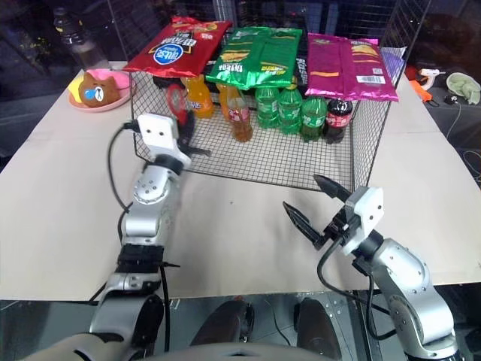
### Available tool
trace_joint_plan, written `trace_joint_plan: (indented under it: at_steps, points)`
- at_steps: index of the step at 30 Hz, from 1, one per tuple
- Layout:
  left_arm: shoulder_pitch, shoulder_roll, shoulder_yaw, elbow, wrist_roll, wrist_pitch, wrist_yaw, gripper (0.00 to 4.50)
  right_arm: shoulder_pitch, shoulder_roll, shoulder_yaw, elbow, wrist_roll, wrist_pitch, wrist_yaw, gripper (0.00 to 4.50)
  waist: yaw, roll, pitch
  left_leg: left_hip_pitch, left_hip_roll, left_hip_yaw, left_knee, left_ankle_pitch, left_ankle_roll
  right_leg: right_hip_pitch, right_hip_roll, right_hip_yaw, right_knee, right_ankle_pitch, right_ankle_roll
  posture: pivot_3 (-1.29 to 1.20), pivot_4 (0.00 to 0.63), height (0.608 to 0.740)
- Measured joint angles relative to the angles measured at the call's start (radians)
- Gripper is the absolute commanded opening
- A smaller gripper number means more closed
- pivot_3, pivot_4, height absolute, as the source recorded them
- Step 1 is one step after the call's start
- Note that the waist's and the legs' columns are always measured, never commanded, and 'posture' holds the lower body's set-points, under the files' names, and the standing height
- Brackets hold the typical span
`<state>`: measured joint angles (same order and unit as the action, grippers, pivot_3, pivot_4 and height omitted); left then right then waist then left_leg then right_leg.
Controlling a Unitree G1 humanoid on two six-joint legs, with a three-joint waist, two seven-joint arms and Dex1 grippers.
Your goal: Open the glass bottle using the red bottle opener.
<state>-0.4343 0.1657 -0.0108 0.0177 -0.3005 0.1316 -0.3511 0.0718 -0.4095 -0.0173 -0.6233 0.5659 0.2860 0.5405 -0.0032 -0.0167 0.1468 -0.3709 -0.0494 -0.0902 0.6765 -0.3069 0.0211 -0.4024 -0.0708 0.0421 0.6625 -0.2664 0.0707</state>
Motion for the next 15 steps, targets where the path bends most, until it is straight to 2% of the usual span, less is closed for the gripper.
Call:
trace_joint_plan:
  at_steps: [3, 8, 11, 15]
  points:
    - [0.024, -0.046, -0.041, -0.059, -0.171, 0.169, -0.112, 0.04, -0.038, 0.001, 0.0, 0.0, 0.04, 0.08, -0.033, 4.5, -0.005, 0.0, 0.0, 0.0, 0.001, -0.001, 0.0, 0.0, 0.0, 0.0, 0.001, -0.001, 0.0, 0.0, 0.0, 0.0, 0.15, 0.74]
    - [0.004, -0.103, -0.024, -0.105, -0.463, 0.404, -0.225, 0.04, -0.043, -0.023, 0.044, 0.001, 0.098, 0.252, -0.062, 4.5, -0.011, 0.0, 0.0, 0.0, 0.001, 0.0, 0.001, 0.0, 0.0, 0.0, 0.001, 0.0, 0.001, 0.0, 0.0, 0.0, 0.15, 0.74]
    - [-0.02, -0.11, -0.013, -0.105, -0.576, 0.503, -0.278, 0.04, -0.095, -0.019, 0.04, 0.01, 0.14, 0.328, -0.095, 4.5, -0.011, 0.0, 0.0, 0.0, 0.0, 0.0, 0.003, 0.0, 0.0, 0.001, 0.001, 0.0, 0.001, 0.0, 0.0, 0.0, 0.15, 0.74]
    - [-0.037, -0.098, 0.014, -0.104, -0.686, 0.608, -0.333, 0.04, -0.143, -0.016, -0.028, 0.024, 0.218, 0.386, -0.122, 4.5, -0.01, 0.0, 0.0, 0.0, 0.0, -0.001, 0.004, 0.0, 0.0, 0.001, 0.002, -0.001, 0.001, 0.0, 0.0, 0.0, 0.15, 0.74]
